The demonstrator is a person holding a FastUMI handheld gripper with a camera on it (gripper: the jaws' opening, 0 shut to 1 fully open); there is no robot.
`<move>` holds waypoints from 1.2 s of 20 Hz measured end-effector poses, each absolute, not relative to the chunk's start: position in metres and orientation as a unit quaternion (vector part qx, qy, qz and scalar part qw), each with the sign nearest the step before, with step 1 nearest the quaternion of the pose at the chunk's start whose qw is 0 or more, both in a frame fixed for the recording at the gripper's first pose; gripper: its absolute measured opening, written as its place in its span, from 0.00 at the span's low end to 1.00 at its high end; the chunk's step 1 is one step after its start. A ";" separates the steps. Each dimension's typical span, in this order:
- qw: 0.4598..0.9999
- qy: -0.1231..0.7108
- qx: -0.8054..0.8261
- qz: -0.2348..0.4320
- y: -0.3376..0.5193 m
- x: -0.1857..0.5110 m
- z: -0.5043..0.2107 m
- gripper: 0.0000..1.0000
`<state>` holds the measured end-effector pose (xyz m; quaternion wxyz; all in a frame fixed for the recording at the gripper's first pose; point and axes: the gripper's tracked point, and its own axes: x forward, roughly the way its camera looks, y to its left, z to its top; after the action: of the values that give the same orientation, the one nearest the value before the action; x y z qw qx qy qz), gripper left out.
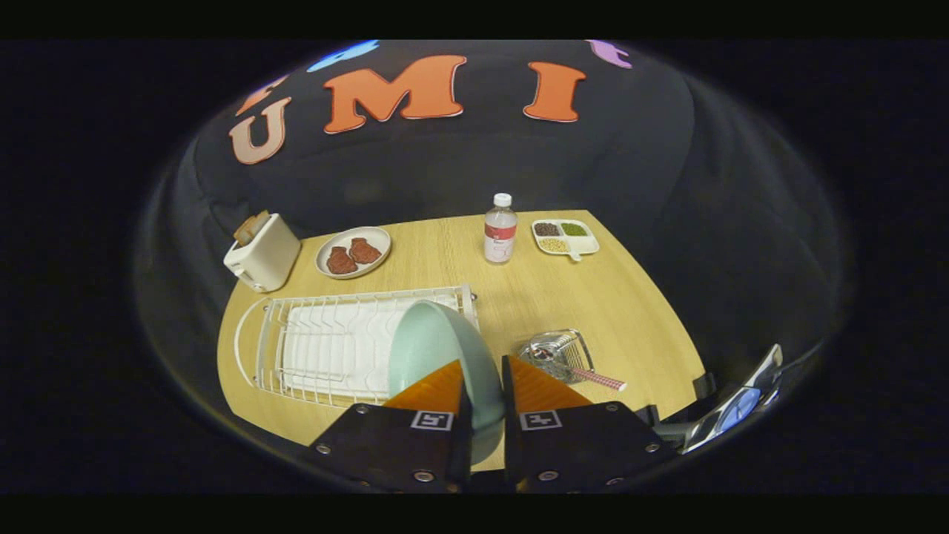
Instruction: Take the plate from the dish rack, then take the spoon from the basket and place it into the plate.
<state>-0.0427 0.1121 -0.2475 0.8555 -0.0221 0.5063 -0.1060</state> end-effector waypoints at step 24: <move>0.794 0.550 0.258 -0.001 0.071 -0.199 -0.342 0.18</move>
<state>-0.1986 0.0705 -0.3422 0.7942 0.2578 0.5502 -0.0007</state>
